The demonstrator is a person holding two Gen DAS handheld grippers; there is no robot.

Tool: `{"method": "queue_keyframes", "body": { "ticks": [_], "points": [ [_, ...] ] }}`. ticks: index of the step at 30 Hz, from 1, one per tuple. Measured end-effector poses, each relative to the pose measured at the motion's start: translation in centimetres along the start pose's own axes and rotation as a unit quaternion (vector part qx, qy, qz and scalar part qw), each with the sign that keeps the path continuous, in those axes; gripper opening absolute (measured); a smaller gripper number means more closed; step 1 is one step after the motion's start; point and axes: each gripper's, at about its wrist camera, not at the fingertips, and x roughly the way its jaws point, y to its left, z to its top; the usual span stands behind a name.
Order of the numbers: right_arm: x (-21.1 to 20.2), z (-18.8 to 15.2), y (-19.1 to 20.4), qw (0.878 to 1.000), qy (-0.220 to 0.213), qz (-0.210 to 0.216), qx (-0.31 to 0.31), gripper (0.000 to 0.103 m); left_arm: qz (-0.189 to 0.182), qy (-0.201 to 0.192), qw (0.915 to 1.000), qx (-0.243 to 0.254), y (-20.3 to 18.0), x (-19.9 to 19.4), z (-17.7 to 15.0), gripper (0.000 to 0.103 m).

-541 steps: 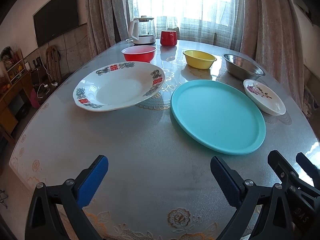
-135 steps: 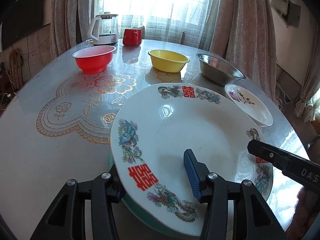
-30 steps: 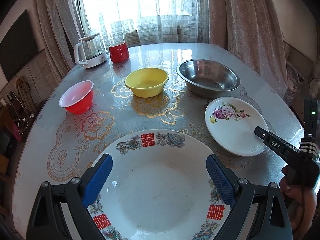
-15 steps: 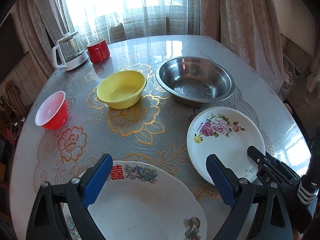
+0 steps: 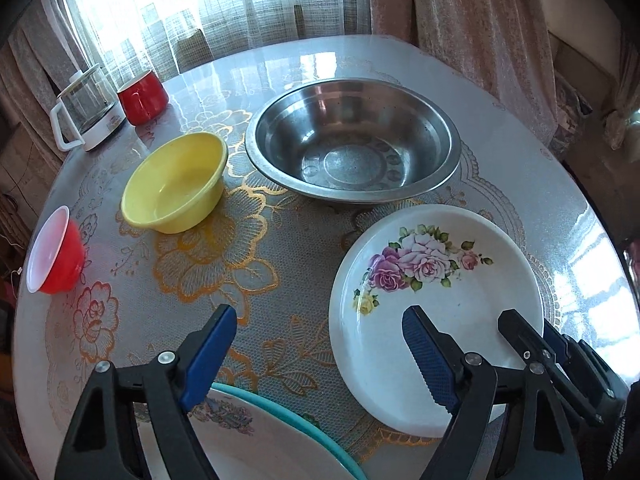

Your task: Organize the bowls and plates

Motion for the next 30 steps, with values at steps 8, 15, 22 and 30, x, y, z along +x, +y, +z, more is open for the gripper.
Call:
{"method": "queue_keyframes", "body": {
  "ticks": [8,15,22,30],
  "points": [
    [0.0,0.0,0.0,1.0,0.0,0.0,0.0,0.02,-0.034,0.041,0.9985,-0.013,0.2,2.2,0.3,0.072],
    [-0.1,0.0,-0.2,1.0,-0.001,0.004,0.005,0.019,-0.062,0.051,0.9965,-0.023,0.3,3.2,0.3,0.061],
    [-0.1,0.0,-0.2,1.0,-0.001,0.003,0.005,0.019,-0.073,0.045,0.9958,-0.034,0.0,2.8,-0.1,0.033],
    [-0.2,0.0,-0.5,1.0,-0.002,0.01,0.013,0.018,-0.041,0.012,0.9989,-0.017,-0.5,1.7,-1.4,0.02]
  ]
}}
